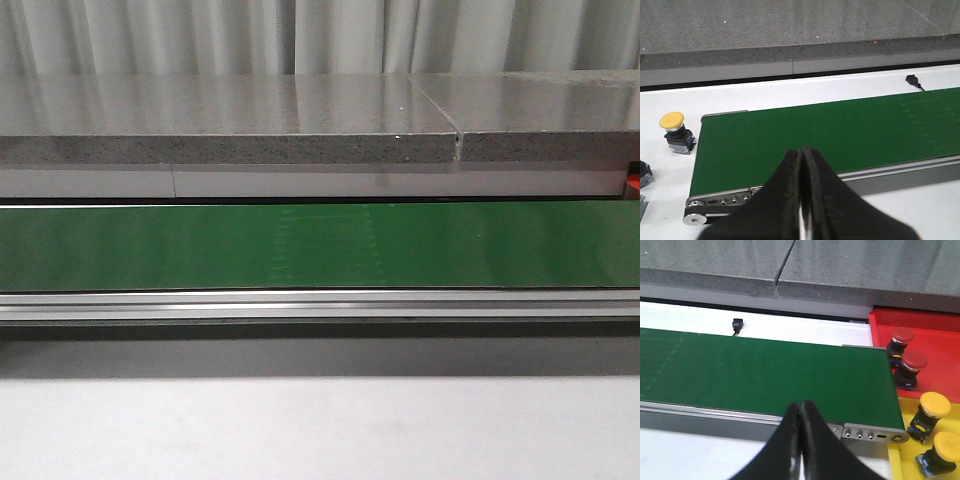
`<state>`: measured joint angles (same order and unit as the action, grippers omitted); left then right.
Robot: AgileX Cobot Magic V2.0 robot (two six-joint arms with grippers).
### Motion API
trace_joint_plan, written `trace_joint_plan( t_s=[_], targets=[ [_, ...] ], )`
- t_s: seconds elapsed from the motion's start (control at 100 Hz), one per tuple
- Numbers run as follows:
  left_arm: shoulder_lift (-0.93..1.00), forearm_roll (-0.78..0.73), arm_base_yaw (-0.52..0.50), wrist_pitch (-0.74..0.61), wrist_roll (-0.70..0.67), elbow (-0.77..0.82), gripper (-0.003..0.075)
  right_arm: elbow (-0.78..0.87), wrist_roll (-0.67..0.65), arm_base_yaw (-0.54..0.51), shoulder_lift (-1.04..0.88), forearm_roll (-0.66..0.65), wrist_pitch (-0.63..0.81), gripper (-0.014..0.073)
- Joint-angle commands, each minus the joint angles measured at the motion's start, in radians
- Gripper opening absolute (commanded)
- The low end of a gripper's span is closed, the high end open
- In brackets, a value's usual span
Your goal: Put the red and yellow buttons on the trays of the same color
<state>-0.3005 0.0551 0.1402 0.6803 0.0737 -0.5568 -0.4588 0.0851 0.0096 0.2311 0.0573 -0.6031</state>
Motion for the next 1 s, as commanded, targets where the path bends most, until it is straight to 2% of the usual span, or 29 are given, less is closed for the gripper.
trace_joint_plan(
  t_s=[0.0,0.75,0.9,0.99],
  targets=[
    [-0.009,0.015,0.006,-0.07,0.0,-0.026,-0.0021,-0.024,0.009,0.002,0.01,0.006,0.07,-0.0067],
    [-0.009,0.015,0.006,-0.07,0.0,-0.026,-0.0021,-0.024,0.009,0.002,0.01,0.006,0.07,-0.0067],
    [-0.038,-0.073,0.006,-0.097,0.0,-0.026,-0.0021,-0.024,0.009,0.002,0.01,0.006,0.07,-0.0067],
    [-0.087,-0.062,0.006,-0.092,-0.009,-0.03,-0.0021,-0.024,0.009,0.002,0.01,0.006,0.07,-0.0067]
  ],
)
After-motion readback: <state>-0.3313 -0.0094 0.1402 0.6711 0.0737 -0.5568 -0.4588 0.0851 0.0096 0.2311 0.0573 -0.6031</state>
